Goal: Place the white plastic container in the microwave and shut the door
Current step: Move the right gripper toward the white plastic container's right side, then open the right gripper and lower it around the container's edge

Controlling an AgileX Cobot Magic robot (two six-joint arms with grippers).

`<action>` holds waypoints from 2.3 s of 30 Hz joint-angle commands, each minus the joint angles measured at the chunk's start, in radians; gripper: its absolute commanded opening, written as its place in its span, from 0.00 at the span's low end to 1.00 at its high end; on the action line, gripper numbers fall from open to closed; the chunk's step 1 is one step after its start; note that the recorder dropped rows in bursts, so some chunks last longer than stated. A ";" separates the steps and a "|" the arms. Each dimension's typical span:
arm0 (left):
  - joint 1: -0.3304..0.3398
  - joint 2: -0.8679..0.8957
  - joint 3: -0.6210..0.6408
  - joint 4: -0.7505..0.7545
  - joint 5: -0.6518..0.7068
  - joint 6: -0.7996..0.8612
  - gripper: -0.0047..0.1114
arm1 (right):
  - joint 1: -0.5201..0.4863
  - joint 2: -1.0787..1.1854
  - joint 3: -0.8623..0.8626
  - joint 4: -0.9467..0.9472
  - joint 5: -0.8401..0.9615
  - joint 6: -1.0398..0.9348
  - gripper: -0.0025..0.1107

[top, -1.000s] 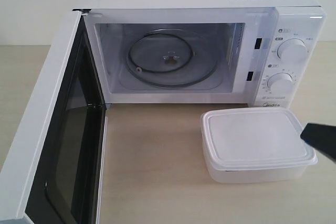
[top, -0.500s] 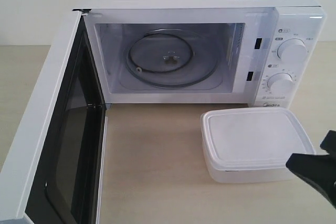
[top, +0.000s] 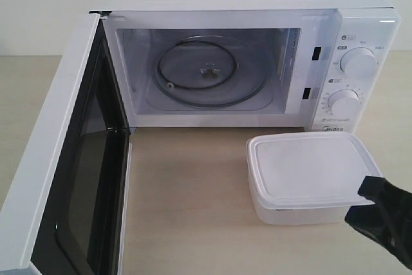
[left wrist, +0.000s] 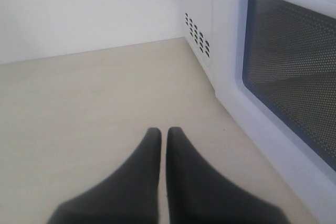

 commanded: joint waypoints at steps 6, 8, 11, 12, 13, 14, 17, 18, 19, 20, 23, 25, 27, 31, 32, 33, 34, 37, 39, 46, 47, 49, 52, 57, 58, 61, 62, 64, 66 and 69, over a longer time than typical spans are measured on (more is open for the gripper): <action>0.004 -0.002 0.003 0.001 0.000 -0.003 0.08 | 0.002 0.005 -0.019 0.051 -0.041 0.050 0.12; 0.004 -0.002 0.003 0.001 0.000 -0.003 0.08 | 0.002 0.013 -0.019 0.065 -0.034 0.050 0.12; 0.004 -0.002 0.003 0.001 0.000 -0.003 0.08 | 0.002 0.025 -0.021 0.065 -0.007 0.035 0.13; 0.004 -0.002 0.003 0.001 0.000 -0.003 0.08 | 0.002 0.025 -0.021 0.065 -0.005 0.028 0.17; 0.004 -0.002 0.003 0.001 0.000 -0.003 0.08 | 0.002 0.025 -0.021 0.065 -0.003 0.020 0.21; 0.004 -0.002 0.003 0.001 0.000 -0.001 0.08 | 0.002 0.025 -0.021 0.065 -0.003 0.022 0.27; 0.004 -0.002 0.003 0.001 0.000 -0.001 0.08 | 0.002 0.025 -0.029 0.061 0.009 0.013 0.40; 0.004 -0.002 0.003 0.001 0.000 -0.001 0.08 | 0.002 0.025 -0.034 0.061 0.019 0.013 0.42; 0.004 -0.002 0.003 0.001 0.000 -0.001 0.08 | 0.002 0.025 -0.038 0.061 0.028 0.008 0.43; 0.004 -0.002 0.003 0.001 0.000 -0.001 0.08 | 0.002 0.025 -0.042 0.064 0.044 0.004 0.43; 0.004 -0.002 0.003 0.001 0.000 -0.001 0.08 | 0.002 0.023 -0.077 0.066 0.091 0.004 0.43; 0.004 -0.002 0.003 0.001 0.000 -0.001 0.08 | 0.002 0.023 -0.118 0.066 0.126 0.004 0.43; 0.004 -0.002 0.003 0.001 0.000 -0.001 0.08 | 0.002 0.023 -0.172 0.066 0.150 -0.007 0.43; 0.004 -0.002 0.003 0.001 0.000 -0.001 0.08 | 0.002 0.023 -0.276 0.075 0.182 -0.004 0.43; 0.004 -0.002 0.003 0.001 0.000 -0.001 0.08 | 0.002 0.023 -0.298 0.082 0.184 0.001 0.43; 0.004 -0.002 0.003 0.001 0.000 -0.001 0.08 | 0.002 0.023 -0.312 0.089 0.184 0.008 0.43; 0.004 -0.002 0.003 0.001 0.000 -0.001 0.08 | 0.002 0.023 -0.325 0.100 0.184 0.019 0.43; 0.004 -0.002 0.003 0.001 0.000 -0.001 0.08 | 0.002 0.023 -0.332 0.132 0.173 0.015 0.43; 0.004 -0.002 0.003 0.001 0.000 -0.001 0.08 | 0.002 0.023 -0.332 0.130 0.154 -0.008 0.43; 0.004 -0.002 0.003 0.001 0.000 0.002 0.08 | 0.245 0.023 -0.327 0.107 -0.259 0.032 0.43; 0.004 -0.002 0.003 0.001 0.000 0.002 0.08 | 0.292 0.023 -0.320 0.106 -0.329 0.073 0.43; 0.004 -0.002 0.003 0.001 0.000 0.003 0.08 | 0.414 0.025 -0.290 0.061 -0.503 0.191 0.43; 0.004 -0.002 0.003 0.001 0.000 0.003 0.08 | 0.584 0.025 -0.220 -0.068 -0.732 0.450 0.43; 0.004 -0.002 0.003 0.001 0.000 0.003 0.08 | 0.770 0.060 -0.098 -0.145 -0.974 0.726 0.43; 0.004 -0.002 0.003 0.001 0.000 0.003 0.08 | 0.786 0.079 -0.077 -0.153 -0.980 0.759 0.43; 0.004 -0.002 0.003 0.001 0.000 0.003 0.08 | 0.807 0.159 -0.034 -0.246 -0.980 0.919 0.43; 0.004 -0.002 0.003 0.001 0.000 0.003 0.08 | 0.807 0.193 -0.029 -0.299 -0.980 0.975 0.43; 0.004 -0.002 0.003 0.001 0.000 0.003 0.08 | 0.807 0.265 -0.029 -0.360 -0.983 1.084 0.43; 0.004 -0.002 0.003 0.001 0.000 0.003 0.08 | 0.807 0.330 -0.029 -0.371 -0.981 1.158 0.43; 0.004 -0.002 0.003 0.001 0.000 0.003 0.08 | 0.807 0.415 -0.029 -0.388 -0.976 1.259 0.43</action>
